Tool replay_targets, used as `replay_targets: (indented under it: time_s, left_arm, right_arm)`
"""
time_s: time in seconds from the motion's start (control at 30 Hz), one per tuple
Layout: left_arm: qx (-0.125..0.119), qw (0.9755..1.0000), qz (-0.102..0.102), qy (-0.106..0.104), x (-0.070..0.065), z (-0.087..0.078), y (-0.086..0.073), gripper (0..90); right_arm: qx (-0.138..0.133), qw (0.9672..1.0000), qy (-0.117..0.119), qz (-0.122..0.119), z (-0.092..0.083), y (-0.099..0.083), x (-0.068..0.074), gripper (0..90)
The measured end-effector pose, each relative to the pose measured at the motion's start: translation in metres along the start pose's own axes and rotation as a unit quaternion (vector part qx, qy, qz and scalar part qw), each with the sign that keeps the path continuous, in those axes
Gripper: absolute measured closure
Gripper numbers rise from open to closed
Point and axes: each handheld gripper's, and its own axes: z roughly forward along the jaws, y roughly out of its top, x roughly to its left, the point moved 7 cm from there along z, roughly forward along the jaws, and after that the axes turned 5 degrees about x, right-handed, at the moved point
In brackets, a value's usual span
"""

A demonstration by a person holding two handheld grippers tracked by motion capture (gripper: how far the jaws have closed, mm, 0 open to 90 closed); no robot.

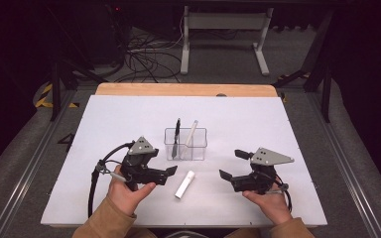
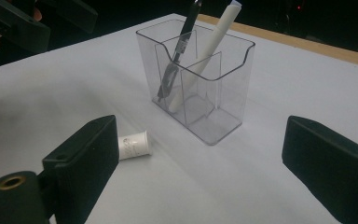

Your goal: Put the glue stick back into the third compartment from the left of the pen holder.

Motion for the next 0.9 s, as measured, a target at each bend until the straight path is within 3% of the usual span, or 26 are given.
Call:
replay_targets:
  time_s: [0.53, 0.73, 0.9]
  left_arm:
    - [0.053, 0.9986, 0.000, -0.001, -0.017, 0.033, -0.009, 20.7]
    - [0.073, 0.9973, -0.004, -0.008, -0.021, 0.046, -0.013, 24.3]
    - [0.097, 0.9953, -0.008, -0.001, -0.020, 0.055, -0.016, 29.1]
  right_arm:
    - [-0.004, 0.9999, -0.011, -0.006, -0.002, 0.001, -0.001, 13.9]
    - [-0.001, 0.9999, -0.008, -0.007, -0.002, 0.000, 0.000, 13.9]
    - [0.000, 1.0000, -0.006, -0.004, -0.001, 0.000, 0.000, 13.9]
